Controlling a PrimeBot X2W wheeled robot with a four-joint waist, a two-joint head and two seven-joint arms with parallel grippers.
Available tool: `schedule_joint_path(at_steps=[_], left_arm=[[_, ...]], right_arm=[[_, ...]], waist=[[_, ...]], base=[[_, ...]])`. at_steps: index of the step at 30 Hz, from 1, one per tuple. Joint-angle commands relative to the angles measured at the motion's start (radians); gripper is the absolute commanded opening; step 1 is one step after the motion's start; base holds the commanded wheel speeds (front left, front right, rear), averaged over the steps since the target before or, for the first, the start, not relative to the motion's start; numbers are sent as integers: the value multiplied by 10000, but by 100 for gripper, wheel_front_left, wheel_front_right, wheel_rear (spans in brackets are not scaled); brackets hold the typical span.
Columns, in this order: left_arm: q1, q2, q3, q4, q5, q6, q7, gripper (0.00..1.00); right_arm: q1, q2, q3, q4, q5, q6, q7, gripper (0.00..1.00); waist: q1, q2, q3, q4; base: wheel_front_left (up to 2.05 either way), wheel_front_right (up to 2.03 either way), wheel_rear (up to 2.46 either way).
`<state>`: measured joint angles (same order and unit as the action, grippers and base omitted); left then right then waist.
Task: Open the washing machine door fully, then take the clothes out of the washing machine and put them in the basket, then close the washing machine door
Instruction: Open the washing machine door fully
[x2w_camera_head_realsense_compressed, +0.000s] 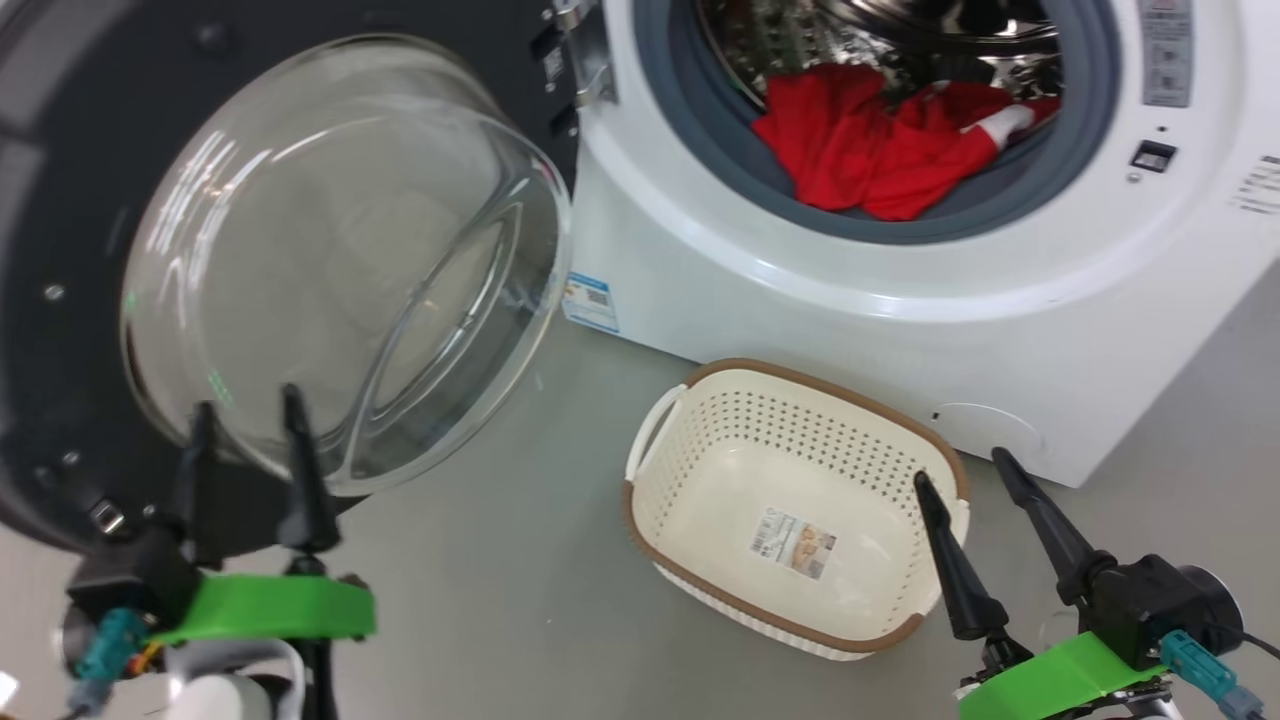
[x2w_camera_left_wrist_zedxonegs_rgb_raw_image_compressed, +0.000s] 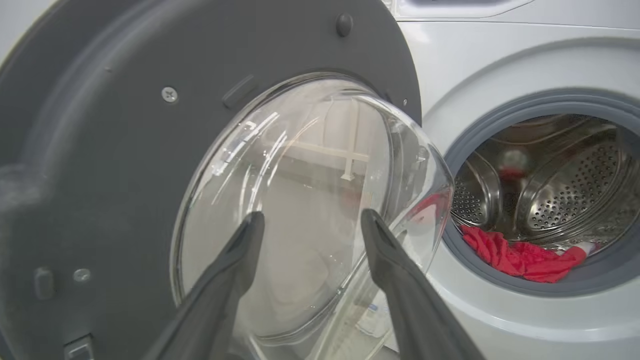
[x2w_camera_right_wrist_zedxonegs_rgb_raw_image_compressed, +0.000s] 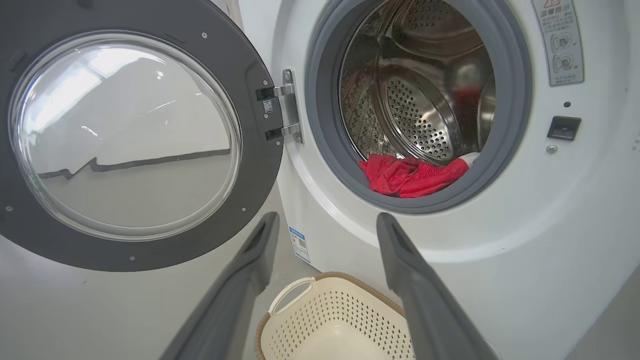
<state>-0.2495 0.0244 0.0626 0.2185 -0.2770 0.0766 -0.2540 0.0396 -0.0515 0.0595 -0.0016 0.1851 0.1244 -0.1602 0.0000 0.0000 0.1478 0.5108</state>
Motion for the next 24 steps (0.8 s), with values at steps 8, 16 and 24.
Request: schedule_joint_path(at_steps=[8,16,24], left_arm=[[578,260,-830,-1062,-934,-387,-78,100],[678,313,-1453,-1192,-1121,-928,-76,100],[791,366,-1603,-1240,-1228,-1038,-22,100]], right_arm=[[-117,13,-90,37,261,63,-499,100],[-158,13,-355,147,407,63,-798,100],[-180,13,-610,181,512,63,-958,100]], waist=[[0,0,-366,-1144],[0,0,-415,-2317],[0,0,-485,-3659]], base=[[0,0,0],[0,0,0],[0,0,0]])
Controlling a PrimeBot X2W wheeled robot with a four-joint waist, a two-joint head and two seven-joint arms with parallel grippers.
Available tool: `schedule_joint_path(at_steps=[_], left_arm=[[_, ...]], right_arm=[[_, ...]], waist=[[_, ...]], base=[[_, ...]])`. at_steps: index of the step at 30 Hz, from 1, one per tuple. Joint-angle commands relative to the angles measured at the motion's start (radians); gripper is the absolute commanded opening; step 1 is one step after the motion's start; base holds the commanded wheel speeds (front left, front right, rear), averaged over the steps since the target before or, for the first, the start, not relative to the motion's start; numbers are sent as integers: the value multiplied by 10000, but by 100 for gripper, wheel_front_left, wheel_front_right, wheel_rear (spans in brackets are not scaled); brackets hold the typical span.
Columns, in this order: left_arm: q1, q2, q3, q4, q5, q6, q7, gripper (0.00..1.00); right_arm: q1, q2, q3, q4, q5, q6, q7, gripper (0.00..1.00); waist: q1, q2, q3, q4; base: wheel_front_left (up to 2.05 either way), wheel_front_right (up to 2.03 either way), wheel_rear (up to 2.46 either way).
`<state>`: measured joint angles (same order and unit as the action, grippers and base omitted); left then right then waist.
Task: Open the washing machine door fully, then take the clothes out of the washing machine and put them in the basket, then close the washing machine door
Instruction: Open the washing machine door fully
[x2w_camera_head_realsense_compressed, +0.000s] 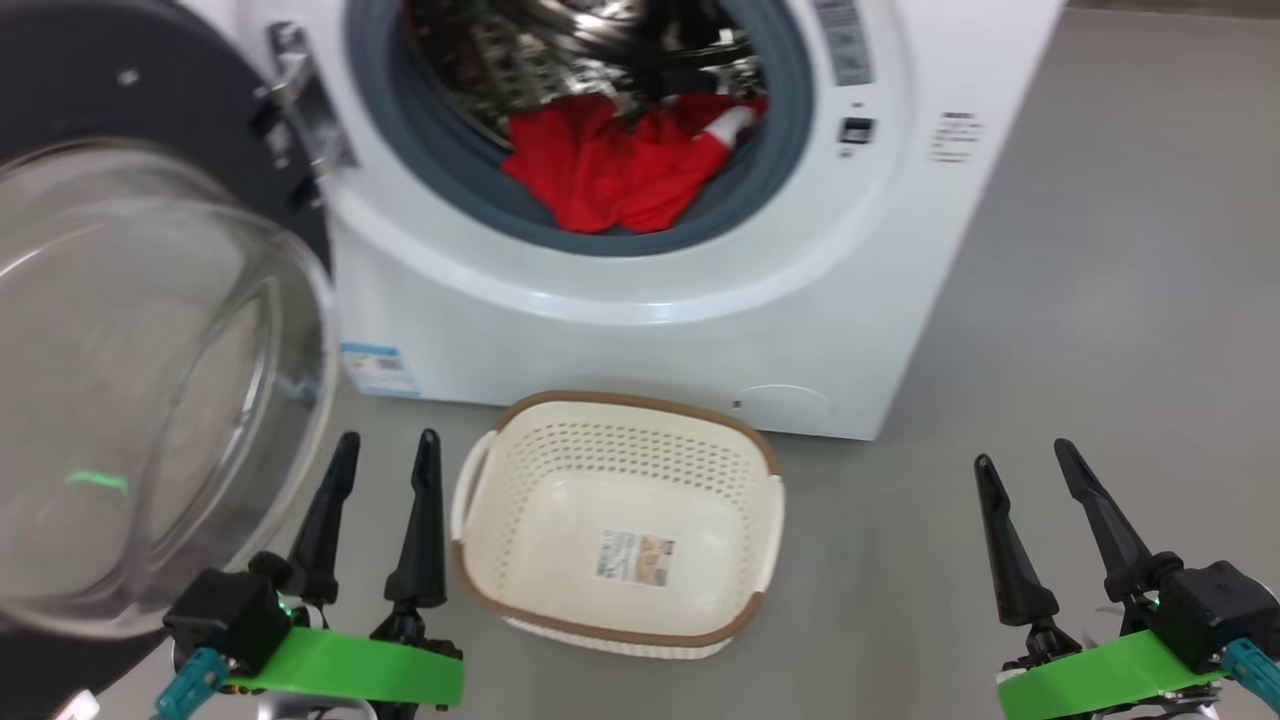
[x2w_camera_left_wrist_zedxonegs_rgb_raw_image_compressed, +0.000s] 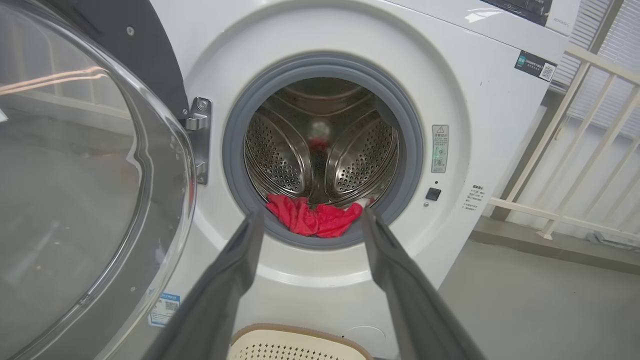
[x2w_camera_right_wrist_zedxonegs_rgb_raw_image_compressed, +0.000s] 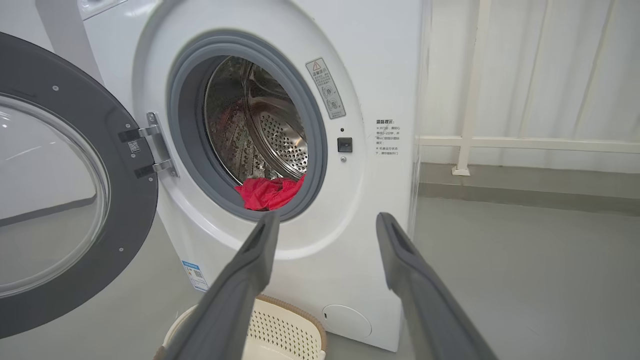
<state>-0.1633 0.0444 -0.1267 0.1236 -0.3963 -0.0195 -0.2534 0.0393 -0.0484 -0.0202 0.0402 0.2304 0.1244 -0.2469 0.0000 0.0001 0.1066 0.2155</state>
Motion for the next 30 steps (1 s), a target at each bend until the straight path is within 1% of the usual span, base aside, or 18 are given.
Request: schedule_joint_path(at_steps=[1,6,9,11,14,20,30], left_arm=[[-50,178,275,-270,-22,-69,-28,100],[28,264,198,-93,124,2,-33,100],[92,278,241,-35,220,168,-41,100],[151,335,240,94,314,257,-44,100],[194,527,127,203,633,316,-50,100],[369,559,58,286,644,301,-56,100],[1074,507,262,173,199,290,-66,100]], right_arm=[[-170,-18,160,-236,76,63,-102,100],[-73,-18,7,-268,143,63,-136,100],[-39,-18,-77,-331,212,63,-143,100],[-15,-18,-138,-412,237,63,-145,100],[9,-18,-126,-475,240,63,-146,100],[134,-18,-94,-583,204,63,-147,100],[629,-18,-125,-834,66,63,-148,100]], waist=[[0,-1,-84,-873],[0,-1,-192,-1587],[0,-1,-250,-1945],[0,-1,-300,-2238],[0,-1,-354,-2470],[0,-1,-500,-2698],[0,-1,-1028,-2824]], base=[[0,0,0],[0,0,0],[0,0,0],[0,0,0],[0,0,0],[0,0,0],[0,0,0]])
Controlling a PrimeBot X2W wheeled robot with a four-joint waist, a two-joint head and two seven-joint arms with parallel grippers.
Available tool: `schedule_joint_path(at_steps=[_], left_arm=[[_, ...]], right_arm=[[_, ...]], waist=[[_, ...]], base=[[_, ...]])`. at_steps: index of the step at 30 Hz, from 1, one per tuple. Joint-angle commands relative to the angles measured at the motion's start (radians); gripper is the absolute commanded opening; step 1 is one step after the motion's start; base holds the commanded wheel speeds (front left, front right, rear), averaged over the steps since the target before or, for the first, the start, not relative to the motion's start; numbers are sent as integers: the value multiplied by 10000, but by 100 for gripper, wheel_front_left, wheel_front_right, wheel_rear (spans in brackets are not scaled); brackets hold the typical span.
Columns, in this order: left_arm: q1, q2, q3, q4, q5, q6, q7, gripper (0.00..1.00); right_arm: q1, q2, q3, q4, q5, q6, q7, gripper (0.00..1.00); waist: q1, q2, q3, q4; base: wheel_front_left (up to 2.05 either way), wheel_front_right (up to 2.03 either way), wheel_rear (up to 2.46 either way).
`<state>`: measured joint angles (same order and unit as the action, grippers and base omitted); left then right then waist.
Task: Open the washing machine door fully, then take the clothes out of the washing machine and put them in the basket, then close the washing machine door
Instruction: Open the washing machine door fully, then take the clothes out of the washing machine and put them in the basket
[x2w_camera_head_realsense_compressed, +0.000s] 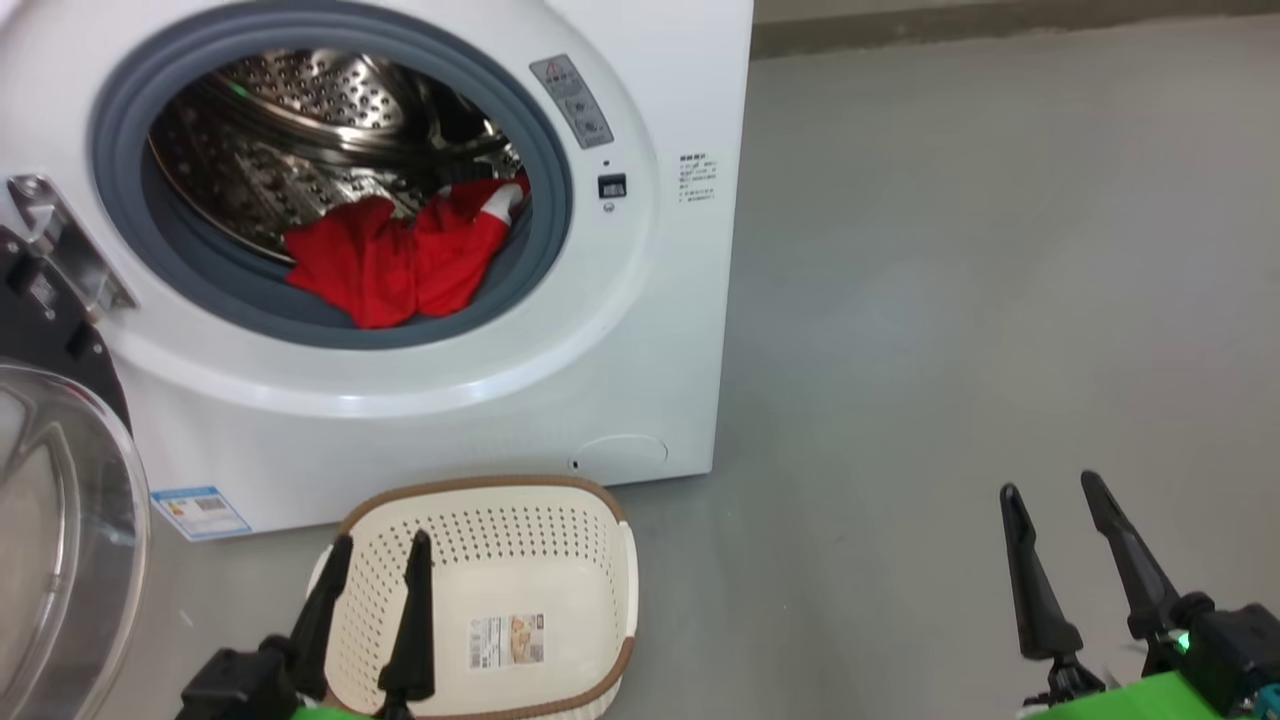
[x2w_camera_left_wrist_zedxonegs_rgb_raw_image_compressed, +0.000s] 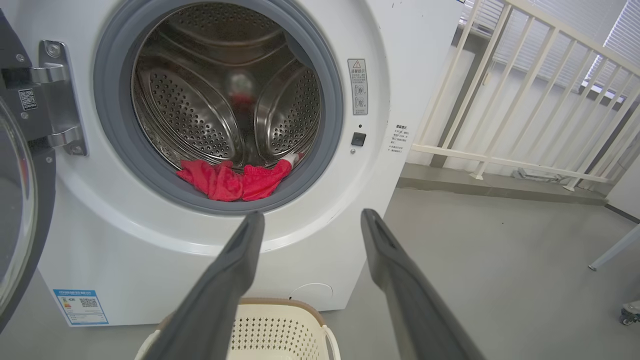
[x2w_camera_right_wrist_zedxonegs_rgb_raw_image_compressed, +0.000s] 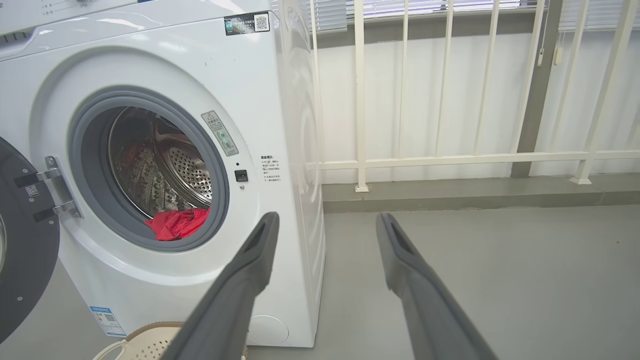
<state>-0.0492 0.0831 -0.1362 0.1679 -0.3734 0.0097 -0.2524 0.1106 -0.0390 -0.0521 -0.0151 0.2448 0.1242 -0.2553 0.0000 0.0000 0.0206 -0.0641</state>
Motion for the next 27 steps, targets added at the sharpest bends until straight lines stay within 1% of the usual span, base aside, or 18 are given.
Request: schedule_joint_path(at_steps=[1,9,22,27], left_arm=[[0,125,359,-277,-68,-33,-77,100],[334,205,243,-631,12,-31,-80,100],[670,329,86,-711,186,159,-74,100],[663,332,68,-706,222,296,-57,100]], right_arm=[[-10,-112,177,-299,-72,65,-64,100],[384,-112,39,-483,-75,65,-64,100],[611,-112,-31,-598,-57,65,-64,100],[622,-112,-15,-585,-39,65,-64,100]], waist=[[0,0,-241,-27],[0,0,-531,83],[0,0,-673,169],[0,0,-642,170]], base=[[0,0,0],[0,0,0],[0,0,0],[2,-2,0]])
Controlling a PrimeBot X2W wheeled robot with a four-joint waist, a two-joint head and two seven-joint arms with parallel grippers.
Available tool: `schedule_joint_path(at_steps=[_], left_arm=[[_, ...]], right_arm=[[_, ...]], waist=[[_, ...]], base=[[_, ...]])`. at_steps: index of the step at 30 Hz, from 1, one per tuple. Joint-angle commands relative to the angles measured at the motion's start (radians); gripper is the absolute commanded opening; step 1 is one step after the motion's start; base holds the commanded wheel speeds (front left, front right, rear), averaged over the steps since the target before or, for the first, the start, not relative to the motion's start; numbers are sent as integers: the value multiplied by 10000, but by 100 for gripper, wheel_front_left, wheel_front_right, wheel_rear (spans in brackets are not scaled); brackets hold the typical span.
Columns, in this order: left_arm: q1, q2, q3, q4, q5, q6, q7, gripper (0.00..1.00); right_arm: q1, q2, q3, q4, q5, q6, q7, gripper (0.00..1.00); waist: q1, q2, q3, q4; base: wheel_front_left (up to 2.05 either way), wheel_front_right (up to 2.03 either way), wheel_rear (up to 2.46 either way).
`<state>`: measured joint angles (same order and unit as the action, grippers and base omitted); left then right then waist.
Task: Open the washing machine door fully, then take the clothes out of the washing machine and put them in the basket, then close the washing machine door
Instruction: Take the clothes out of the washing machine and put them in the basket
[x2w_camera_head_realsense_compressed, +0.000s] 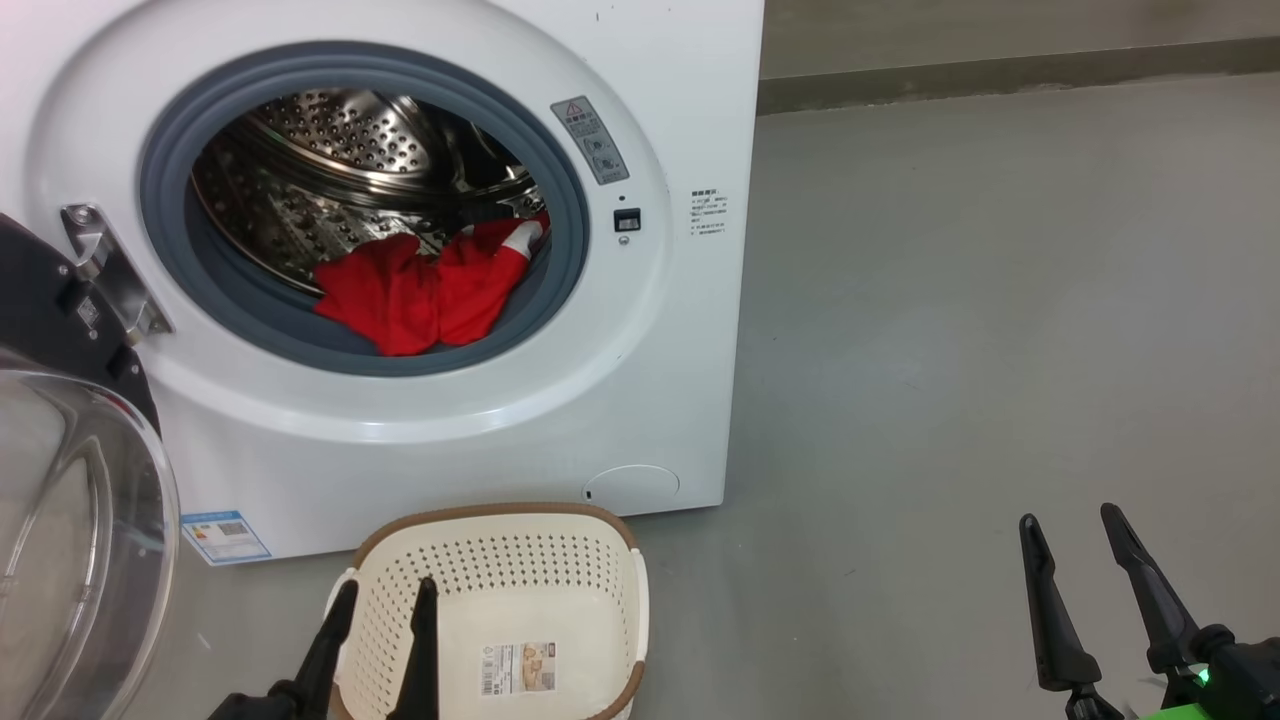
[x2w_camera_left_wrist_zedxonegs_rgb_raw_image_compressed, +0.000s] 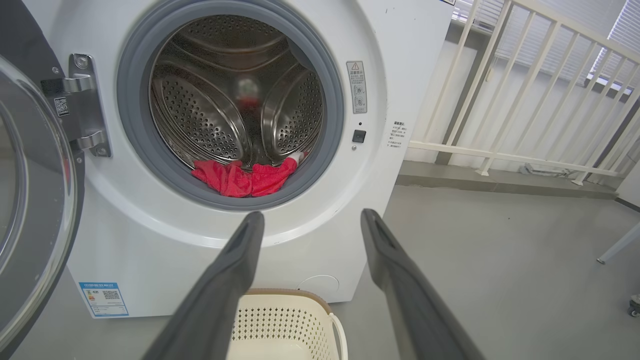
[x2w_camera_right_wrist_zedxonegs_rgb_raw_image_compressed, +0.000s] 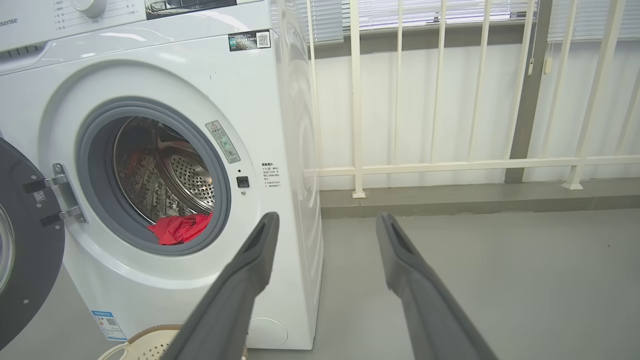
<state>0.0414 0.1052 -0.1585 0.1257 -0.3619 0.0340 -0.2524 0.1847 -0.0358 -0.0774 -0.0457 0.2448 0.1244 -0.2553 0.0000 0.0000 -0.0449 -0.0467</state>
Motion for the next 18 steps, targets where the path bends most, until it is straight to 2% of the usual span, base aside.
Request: schedule_joint_path(at_steps=[1,8,13,18], left_arm=[[-249,125,273,-282,132,75,-40,100],[-311,120,237,-320,143,189,-11,100],[-320,136,260,-351,94,251,-4,100],[-325,158,205,-491,20,120,-14,100]], right_arm=[[-127,-144,256,-276,-31,63,-64,100],[-165,-144,300,-265,-8,63,-64,100],[-217,-144,286,-210,33,63,-64,100],[-238,-144,301,-178,77,63,-64,100]], waist=[[0,0,27,-9],[0,0,112,-8],[0,0,169,-21],[0,0,214,-22]], base=[[24,-24,0],[69,-69,0],[147,-147,0],[132,-130,-2]])
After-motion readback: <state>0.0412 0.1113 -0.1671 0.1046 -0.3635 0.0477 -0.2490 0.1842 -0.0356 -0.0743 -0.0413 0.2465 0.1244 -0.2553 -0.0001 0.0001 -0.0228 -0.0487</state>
